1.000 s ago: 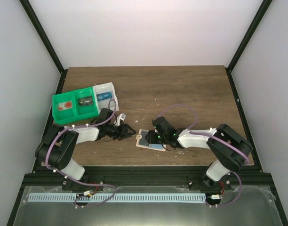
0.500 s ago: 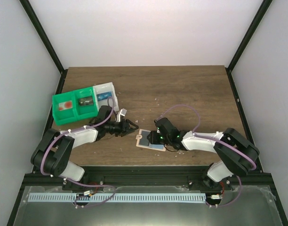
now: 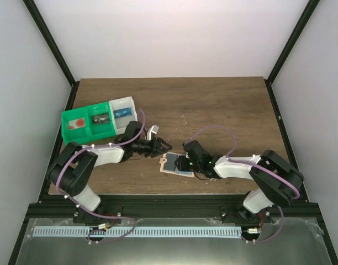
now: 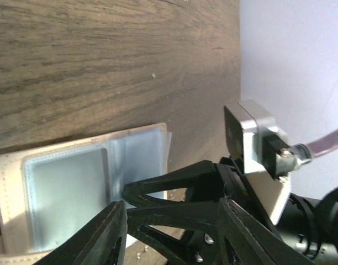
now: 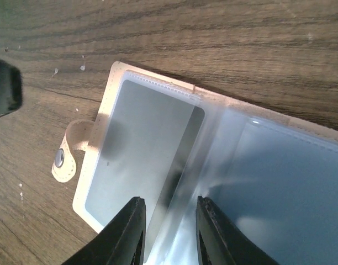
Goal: Take the credit cards out of the card holder
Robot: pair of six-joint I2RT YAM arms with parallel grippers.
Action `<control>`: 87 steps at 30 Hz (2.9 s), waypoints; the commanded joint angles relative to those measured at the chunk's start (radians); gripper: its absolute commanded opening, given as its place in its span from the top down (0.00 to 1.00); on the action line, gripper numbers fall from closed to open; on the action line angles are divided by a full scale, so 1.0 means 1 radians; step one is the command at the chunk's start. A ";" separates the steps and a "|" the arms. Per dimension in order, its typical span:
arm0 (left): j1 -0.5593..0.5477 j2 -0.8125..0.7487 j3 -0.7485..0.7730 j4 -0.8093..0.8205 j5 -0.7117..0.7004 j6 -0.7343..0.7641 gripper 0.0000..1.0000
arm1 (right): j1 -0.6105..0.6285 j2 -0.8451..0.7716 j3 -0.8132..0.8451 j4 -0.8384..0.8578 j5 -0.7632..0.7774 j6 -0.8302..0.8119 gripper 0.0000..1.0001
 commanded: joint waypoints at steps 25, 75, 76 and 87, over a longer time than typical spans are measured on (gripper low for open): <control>-0.003 0.142 0.005 -0.037 -0.044 0.130 0.45 | -0.002 0.067 0.022 0.058 0.052 0.025 0.76; -0.003 0.117 -0.071 0.077 0.042 0.019 0.44 | -0.001 0.113 -0.029 0.122 0.047 0.010 0.99; -0.003 0.116 -0.074 0.084 0.047 0.014 0.44 | -0.001 0.114 -0.029 0.123 0.047 0.012 1.00; -0.002 0.054 -0.027 -0.084 -0.053 0.124 0.43 | -0.002 0.116 -0.037 0.131 0.046 0.017 1.00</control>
